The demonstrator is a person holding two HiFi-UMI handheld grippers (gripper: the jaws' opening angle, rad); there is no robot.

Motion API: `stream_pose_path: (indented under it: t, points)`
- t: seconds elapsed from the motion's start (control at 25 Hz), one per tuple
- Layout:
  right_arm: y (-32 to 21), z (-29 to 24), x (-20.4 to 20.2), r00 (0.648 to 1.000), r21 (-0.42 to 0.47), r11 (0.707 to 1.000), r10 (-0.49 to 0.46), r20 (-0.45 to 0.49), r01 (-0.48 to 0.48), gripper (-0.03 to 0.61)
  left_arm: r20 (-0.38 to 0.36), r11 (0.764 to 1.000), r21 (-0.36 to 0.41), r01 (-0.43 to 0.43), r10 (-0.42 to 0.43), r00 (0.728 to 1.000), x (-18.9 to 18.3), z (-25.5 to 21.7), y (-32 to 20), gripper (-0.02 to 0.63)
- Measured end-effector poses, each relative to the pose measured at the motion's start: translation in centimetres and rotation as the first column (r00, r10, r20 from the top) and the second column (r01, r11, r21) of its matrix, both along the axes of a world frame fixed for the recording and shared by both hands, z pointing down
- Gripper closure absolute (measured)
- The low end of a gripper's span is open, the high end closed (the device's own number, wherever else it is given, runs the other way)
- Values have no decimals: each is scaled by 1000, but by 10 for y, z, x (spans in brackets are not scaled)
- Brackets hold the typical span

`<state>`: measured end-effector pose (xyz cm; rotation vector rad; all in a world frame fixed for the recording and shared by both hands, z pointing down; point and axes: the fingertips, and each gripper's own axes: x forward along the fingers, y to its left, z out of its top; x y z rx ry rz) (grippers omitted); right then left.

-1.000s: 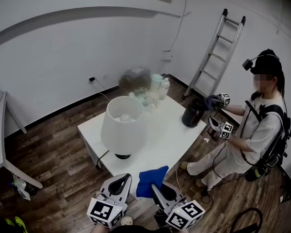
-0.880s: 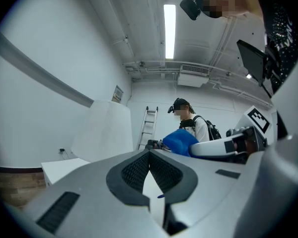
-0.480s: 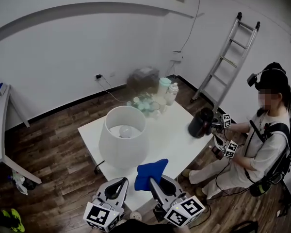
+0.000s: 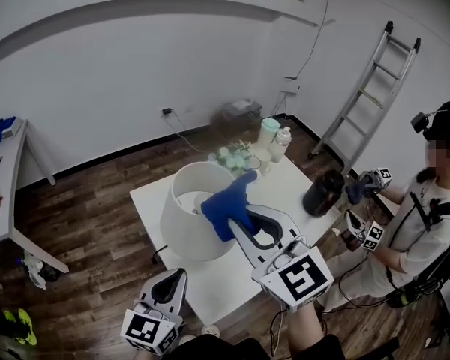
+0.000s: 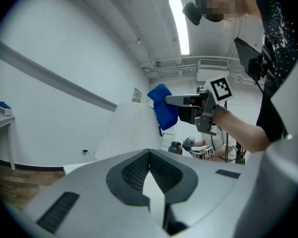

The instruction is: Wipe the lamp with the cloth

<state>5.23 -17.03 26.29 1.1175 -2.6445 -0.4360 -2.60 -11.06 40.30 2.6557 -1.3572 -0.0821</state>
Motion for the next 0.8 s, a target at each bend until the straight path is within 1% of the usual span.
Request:
stream_pose_path:
  t: [0.08,0.12,0.2,0.32,0.4,0.48,0.68,0.8]
  points:
    - [3,13,1,996,-96,993,-70,48,75,500,2,1000,-3,4,-4,1000,-1,2,1,604]
    - [5,23,0,994,-130,987,-85,62,92,500,3,1000,-5,5,-5,1000,-2,3,1,604]
    - [5,40,0,996,-168,983,-66,64,76,500,1,1000,-10,7,-7,1000,-2,5,2,604]
    - [2,62,7,997,-208,978,-6,77,22,500,5,1000,-14,2,-2,1000,-1,7,3,604]
    - [0,78,16,995,-252,968,30,93,-6,500,9,1000,-19,1,-1,1000,0,9,3,604]
    - [-1,96,24,995,-297,955,50,88,-22,500,11,1000,-27,0,0,1000,2,11,4,604]
    - [4,146,37,994,-422,907,47,98,-2,500,24,999,-36,-6,7,1000,6,13,5,604]
    - [2,165,44,993,-463,885,3,114,51,500,27,999,-39,1,0,1000,8,15,3,604]
